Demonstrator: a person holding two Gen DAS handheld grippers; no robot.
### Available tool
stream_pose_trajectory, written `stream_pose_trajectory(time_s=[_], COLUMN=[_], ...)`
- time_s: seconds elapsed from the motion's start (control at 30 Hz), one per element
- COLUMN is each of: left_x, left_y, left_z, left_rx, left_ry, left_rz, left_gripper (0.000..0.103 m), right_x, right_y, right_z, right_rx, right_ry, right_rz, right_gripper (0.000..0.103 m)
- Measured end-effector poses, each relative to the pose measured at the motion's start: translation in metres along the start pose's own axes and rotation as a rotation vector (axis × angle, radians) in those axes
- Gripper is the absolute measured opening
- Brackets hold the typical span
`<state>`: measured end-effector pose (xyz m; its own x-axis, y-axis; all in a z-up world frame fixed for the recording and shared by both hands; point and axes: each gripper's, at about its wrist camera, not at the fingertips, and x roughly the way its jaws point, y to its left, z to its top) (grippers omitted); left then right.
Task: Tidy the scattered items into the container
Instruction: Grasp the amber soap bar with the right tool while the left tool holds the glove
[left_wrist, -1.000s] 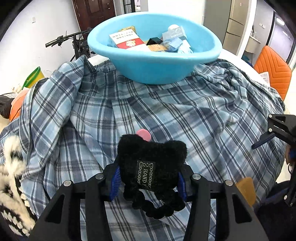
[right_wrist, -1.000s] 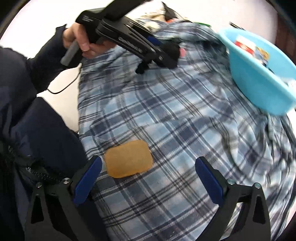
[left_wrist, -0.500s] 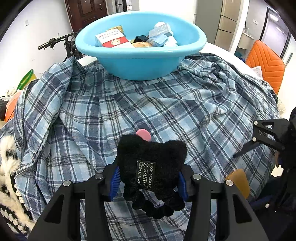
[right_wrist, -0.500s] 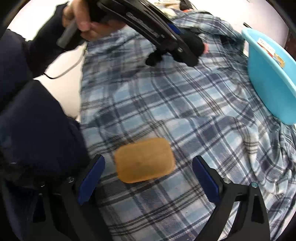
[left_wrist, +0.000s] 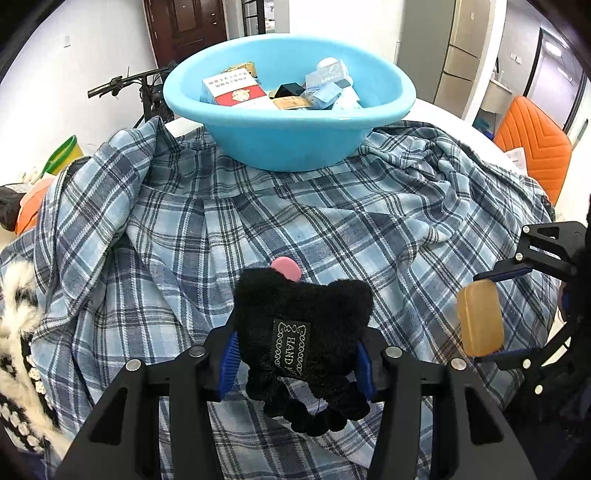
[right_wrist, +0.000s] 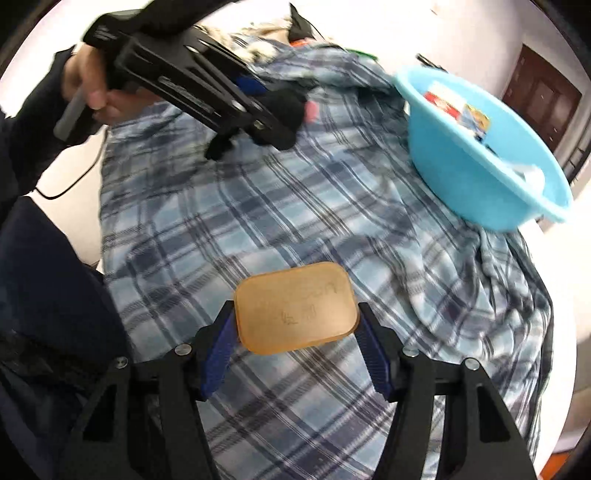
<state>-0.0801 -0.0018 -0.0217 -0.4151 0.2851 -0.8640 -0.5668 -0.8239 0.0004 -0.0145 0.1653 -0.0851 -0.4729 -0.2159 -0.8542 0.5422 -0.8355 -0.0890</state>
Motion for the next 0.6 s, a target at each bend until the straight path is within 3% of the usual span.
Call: stream_pose_trajectory(time_s=[0.07, 0.1, 0.17, 0.2, 0.37, 0.47, 0.6], left_x=[0.002, 0.002, -0.003, -0.004, -0.007, -0.001, 0.006], left_y=[0.001, 0.002, 0.003, 0.003, -0.003, -0.015, -0.031], left_z=[-0.001, -0.002, -0.007, -0.009, -0.013, -0.008, -0.006], left_rx=[-0.027, -0.065, -0.153, -0.189, -0.371, -0.376, -0.339], left_ry=[-0.003, -0.015, -0.064, -0.080, -0.179, -0.198, -0.186], left_rz=[0.010, 0.049, 0.104, 0.096, 0.145, 0.199, 0.219], left_gripper=[0.053, 0.053, 0.053, 0.053, 0.053, 0.053, 0.053], right_x=[0.000, -0.002, -0.009, -0.012, -0.028, -0.036, -0.038], right_y=[-0.005, -0.010, -0.021, -0.030, -0.044, -0.050, -0.059], right_z=[-0.002, -0.003, -0.004, -0.006, -0.005, -0.004, -0.008], right_rx=[0.050, 0.085, 0.191, 0.269, 0.493, 0.592, 0.672], right_ry=[-0.001, -0.012, -0.060, -0.098, -0.237, -0.281, -0.303], right_rz=[0.003, -0.008, -0.028, -0.038, -0.283, -0.373, -0.424], right_gripper=[0.062, 0.062, 0.062, 0.062, 0.062, 0.062, 0.062])
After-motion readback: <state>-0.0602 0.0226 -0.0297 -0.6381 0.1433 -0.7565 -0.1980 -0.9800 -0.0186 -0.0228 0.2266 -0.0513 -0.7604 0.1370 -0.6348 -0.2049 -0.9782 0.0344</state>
